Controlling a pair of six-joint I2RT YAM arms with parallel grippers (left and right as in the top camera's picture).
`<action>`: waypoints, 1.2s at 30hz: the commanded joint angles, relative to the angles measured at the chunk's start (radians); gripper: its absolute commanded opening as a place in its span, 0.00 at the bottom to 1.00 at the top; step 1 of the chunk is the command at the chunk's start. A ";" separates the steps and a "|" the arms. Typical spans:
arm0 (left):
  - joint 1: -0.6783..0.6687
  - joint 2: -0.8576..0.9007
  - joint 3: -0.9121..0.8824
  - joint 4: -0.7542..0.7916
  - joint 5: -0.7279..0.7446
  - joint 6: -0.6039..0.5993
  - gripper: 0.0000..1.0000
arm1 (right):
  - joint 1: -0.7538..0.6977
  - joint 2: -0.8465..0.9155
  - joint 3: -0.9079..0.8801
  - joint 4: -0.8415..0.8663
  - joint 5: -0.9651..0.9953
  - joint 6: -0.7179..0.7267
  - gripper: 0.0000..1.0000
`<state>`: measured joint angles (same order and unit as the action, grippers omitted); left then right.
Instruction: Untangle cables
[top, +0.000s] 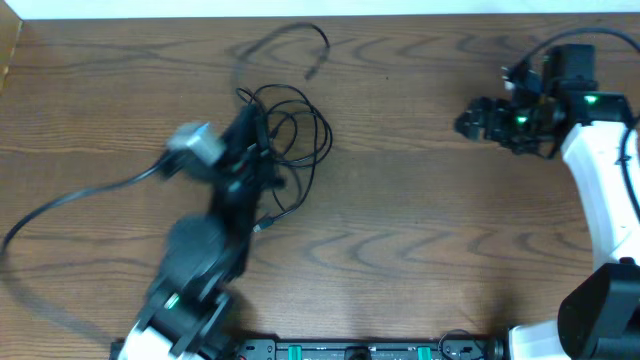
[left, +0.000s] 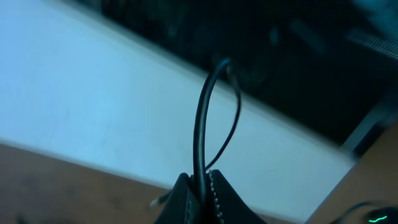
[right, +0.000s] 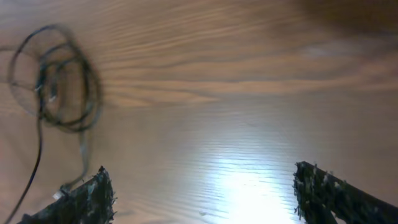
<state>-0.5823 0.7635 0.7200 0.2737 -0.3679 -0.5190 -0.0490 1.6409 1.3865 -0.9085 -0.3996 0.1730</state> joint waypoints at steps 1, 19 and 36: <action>0.005 -0.122 0.005 -0.038 -0.034 0.028 0.08 | 0.070 0.000 -0.059 0.077 -0.169 -0.013 0.92; 0.005 -0.231 0.005 -0.056 -0.800 0.054 0.08 | 0.577 0.117 -0.242 0.726 0.222 0.139 0.96; 0.005 -0.230 0.005 -0.336 -0.780 0.095 0.08 | 0.653 0.573 0.161 0.726 0.517 0.035 0.78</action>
<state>-0.5823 0.5404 0.7181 -0.0490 -1.1358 -0.4397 0.5919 2.1632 1.4994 -0.1825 0.0586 0.2329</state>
